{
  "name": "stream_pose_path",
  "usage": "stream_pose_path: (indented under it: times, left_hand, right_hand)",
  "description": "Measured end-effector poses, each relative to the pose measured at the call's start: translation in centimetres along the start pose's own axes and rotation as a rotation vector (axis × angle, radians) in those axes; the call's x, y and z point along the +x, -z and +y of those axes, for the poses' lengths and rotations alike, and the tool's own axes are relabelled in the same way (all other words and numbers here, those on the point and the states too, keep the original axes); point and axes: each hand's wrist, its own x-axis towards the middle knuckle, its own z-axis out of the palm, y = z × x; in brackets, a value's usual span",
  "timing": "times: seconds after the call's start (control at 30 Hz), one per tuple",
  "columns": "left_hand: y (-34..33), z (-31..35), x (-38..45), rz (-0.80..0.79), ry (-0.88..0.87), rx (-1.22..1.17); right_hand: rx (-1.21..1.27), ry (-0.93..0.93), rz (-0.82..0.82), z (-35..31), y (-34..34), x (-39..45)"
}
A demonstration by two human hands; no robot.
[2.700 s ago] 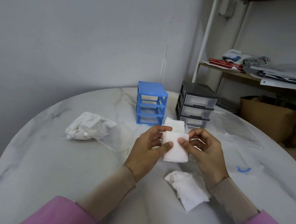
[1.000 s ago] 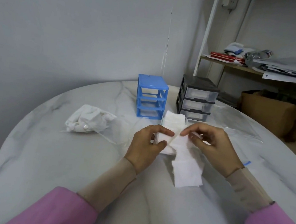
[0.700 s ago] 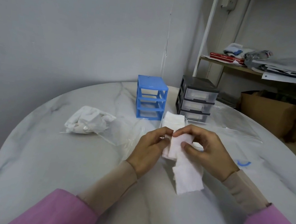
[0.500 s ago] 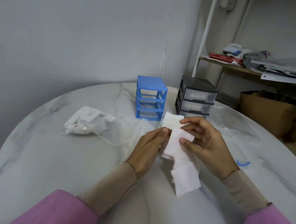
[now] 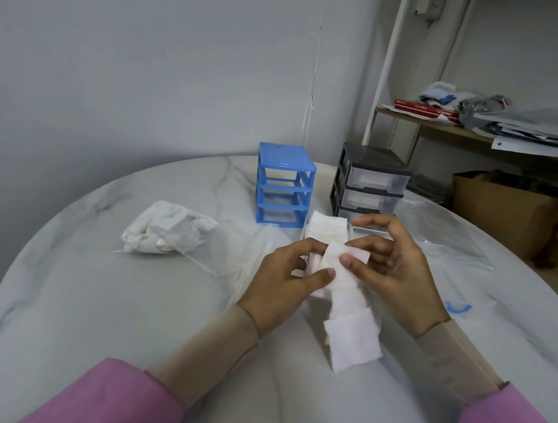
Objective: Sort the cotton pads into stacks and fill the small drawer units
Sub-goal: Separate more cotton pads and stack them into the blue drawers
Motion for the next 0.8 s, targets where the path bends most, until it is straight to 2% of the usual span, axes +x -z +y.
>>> stream_pose_path:
  times: [0.1, 0.47, 0.63, 0.8]
  left_hand:
    - [-0.01, -0.02, 0.0, 0.003, -0.002, 0.012]
    - [0.01, -0.18, -0.04, -0.026, -0.056, -0.005]
    - [0.05, 0.05, -0.17, -0.03, -0.014, -0.113]
    - [-0.01, 0.06, -0.22, -0.042, -0.039, -0.121]
  right_hand:
    - [0.044, -0.007, -0.013, 0.05, 0.16, -0.02]
    - [-0.04, 0.034, 0.007, -0.08, -0.45, -0.25]
    - [0.213, -0.013, -0.032, -0.31, -0.26, -0.18]
    - [0.228, -0.029, -0.065, -0.17, -0.33, -0.19]
